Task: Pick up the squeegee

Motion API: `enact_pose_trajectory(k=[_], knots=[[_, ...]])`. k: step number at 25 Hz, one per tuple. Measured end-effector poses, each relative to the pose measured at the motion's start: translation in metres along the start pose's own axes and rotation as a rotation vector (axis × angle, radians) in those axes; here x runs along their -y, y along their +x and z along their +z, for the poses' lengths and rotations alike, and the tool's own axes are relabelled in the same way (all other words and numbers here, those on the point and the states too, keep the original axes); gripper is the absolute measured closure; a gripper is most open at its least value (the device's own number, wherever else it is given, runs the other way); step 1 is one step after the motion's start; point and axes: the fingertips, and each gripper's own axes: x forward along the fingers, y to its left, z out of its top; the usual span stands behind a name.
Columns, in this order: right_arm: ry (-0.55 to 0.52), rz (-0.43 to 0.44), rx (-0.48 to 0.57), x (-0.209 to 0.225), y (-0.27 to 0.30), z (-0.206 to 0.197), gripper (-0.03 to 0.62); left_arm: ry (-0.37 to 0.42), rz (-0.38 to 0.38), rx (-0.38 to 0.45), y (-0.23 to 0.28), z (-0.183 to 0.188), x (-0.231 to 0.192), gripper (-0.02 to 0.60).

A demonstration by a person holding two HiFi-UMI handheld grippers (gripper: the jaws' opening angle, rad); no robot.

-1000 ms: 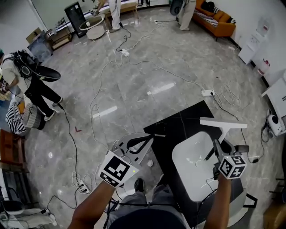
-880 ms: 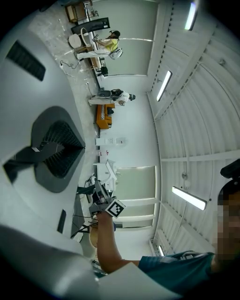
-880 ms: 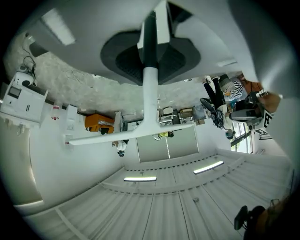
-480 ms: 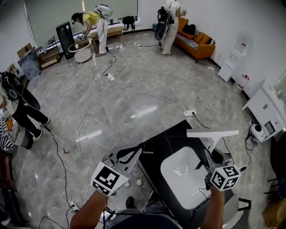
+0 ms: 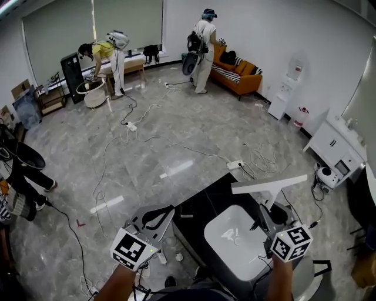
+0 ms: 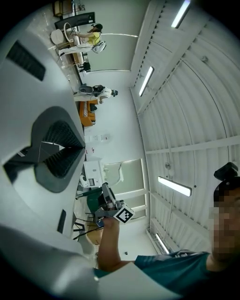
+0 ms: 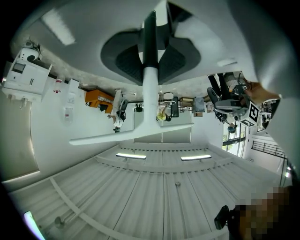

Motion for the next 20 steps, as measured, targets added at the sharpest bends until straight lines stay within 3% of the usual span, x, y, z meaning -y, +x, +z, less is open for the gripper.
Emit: enact_pose_trajectory(k=[6, 20], knots=[[-0.036, -0.017, 0.049, -0.018, -0.034, 0.021, 0.490, 0.018, 0.000, 0.002, -0.020, 0.005, 0.006, 0.578], [-0.041, -0.069, 0.055, -0.029, -0.070, 0.025, 0.490, 0.025, -0.033, 0.005, -0.033, 0.008, 0.015, 0.578]])
